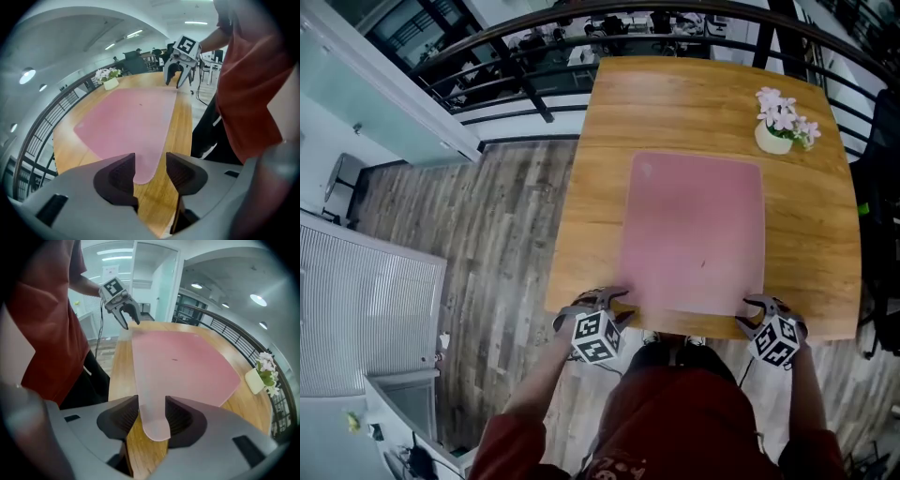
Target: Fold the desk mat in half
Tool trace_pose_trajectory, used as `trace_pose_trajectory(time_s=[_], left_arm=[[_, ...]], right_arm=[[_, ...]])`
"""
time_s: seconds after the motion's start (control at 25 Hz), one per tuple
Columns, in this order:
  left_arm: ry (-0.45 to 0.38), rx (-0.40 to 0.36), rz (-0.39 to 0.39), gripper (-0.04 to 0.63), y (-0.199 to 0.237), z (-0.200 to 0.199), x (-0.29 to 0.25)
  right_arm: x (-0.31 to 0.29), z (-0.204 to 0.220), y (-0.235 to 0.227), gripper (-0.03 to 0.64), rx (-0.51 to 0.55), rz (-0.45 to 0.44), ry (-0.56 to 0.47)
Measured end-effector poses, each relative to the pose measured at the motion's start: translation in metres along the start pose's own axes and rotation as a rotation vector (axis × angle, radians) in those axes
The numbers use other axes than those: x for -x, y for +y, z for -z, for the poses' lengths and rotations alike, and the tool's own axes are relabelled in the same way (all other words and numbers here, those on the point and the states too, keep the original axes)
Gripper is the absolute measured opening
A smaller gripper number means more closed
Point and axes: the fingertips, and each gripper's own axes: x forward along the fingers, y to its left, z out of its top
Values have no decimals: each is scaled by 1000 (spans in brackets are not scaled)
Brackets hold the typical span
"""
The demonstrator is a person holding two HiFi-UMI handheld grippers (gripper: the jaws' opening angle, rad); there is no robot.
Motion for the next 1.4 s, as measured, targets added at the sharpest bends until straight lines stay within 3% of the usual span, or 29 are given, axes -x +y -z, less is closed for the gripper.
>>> trace_pose_trajectory(time_s=[0.48, 0.92, 1.2, 1.4], left_arm=[[188, -178, 85, 233, 1, 30, -24], [213, -204, 159, 258, 8, 30, -29], [211, -211, 189, 258, 15, 29, -32], [212, -248, 228, 173, 7, 29, -31]], right_arm=[[-19, 29, 10, 231, 82, -105, 144], [-27, 29, 0, 305, 112, -205, 177], [-29, 29, -8, 267, 148, -217, 192], [-27, 28, -9, 240, 166, -210, 202]])
